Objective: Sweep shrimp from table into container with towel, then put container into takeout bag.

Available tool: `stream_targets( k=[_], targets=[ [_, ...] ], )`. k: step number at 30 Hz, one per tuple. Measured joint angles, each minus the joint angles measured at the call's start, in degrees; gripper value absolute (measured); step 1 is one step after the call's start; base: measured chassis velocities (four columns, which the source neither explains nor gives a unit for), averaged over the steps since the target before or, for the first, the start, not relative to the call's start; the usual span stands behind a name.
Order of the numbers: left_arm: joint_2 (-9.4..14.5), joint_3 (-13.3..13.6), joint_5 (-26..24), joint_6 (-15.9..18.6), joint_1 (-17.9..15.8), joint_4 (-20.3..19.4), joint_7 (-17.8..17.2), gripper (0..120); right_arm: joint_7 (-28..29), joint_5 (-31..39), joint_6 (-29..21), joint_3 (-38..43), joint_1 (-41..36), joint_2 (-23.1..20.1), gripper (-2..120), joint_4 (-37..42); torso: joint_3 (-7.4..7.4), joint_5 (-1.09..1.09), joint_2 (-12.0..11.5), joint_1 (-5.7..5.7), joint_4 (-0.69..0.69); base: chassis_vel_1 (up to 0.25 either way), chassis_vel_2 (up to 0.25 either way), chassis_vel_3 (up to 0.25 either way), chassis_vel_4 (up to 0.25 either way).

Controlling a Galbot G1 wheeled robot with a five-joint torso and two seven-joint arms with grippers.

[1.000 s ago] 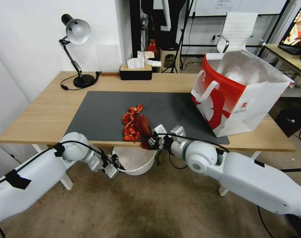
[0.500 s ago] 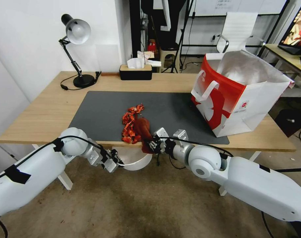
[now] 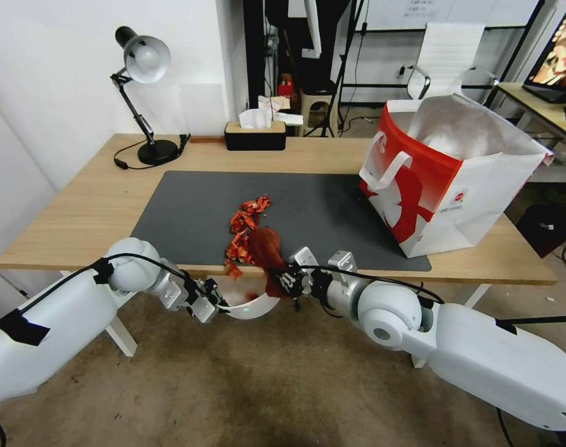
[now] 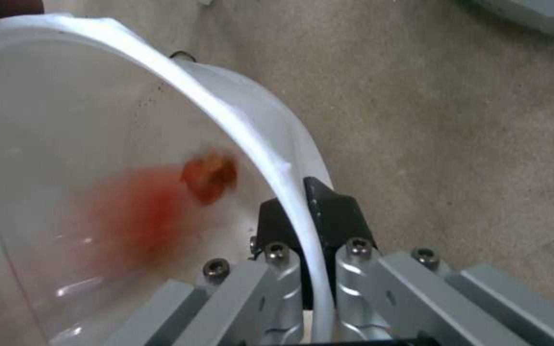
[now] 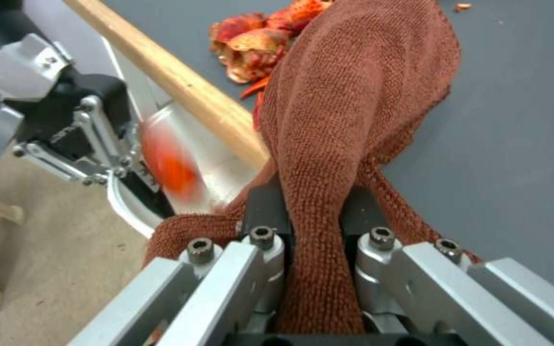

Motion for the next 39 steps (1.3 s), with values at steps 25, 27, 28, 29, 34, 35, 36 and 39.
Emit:
stream_targets(
  k=[25,27,28,29,34,35,36,39],
  targets=[
    [0.4,-0.2,-0.5,0.3,0.0,-0.4,-0.1,0,-0.1,0.2,-0.2,-0.9,-0.1,-1.5,7,2.5,0.00,0.00,0.0,0.00,0.00,0.000,0.000,0.000,0.000],
    [0.4,-0.2,-0.5,0.3,-0.1,-0.4,-0.1,0,-0.4,0.2,-0.2,-0.9,-0.3,-1.8,7,2.8,0.00,0.00,0.0,0.00,0.00,0.000,0.000,0.000,0.000],
    [0.4,-0.2,-0.5,0.3,-0.1,-0.4,-0.1,0,-0.4,0.2,-0.2,-0.9,-0.3,-1.8,7,2.8,0.00,0.00,0.0,0.00,0.00,0.000,0.000,0.000,0.000],
    [0.5,-0.2,-0.5,0.3,-0.1,-0.4,-0.1,0,-0.6,0.2,-0.4,-0.9,-0.5,-1.9,7,3.0,0.00,0.00,0.0,0.00,0.00,0.000,0.000,0.000,0.000],
    [0.5,-0.3,-0.5,0.3,-0.1,-0.4,-0.1,0,-1.2,0.2,-0.7,-0.9,-1.2,-2.6,7,3.8,0.00,0.00,0.0,0.00,0.00,0.000,0.000,0.000,0.000],
    [0.5,-0.4,-0.5,0.3,0.0,-0.4,-0.1,0,-1.3,0.2,-0.8,-0.9,-1.3,-2.8,7,4.0,0.00,0.00,0.0,0.00,0.00,0.000,0.000,0.000,0.000],
    [0.5,-0.4,-0.5,0.3,0.0,-0.4,-0.1,0,-1.3,0.2,-0.8,-0.9,-1.3,-2.8,7,4.0,0.00,0.00,0.0,0.00,0.00,0.000,0.000,0.000,0.000],
    [0.5,-0.5,-0.5,0.3,0.1,-0.5,-0.1,0,-2.4,-0.2,-0.8,-0.8,-1.7,-3.4,7,4.5,0.00,0.00,0.0,0.00,0.00,0.000,0.000,0.000,0.000]
  ],
)
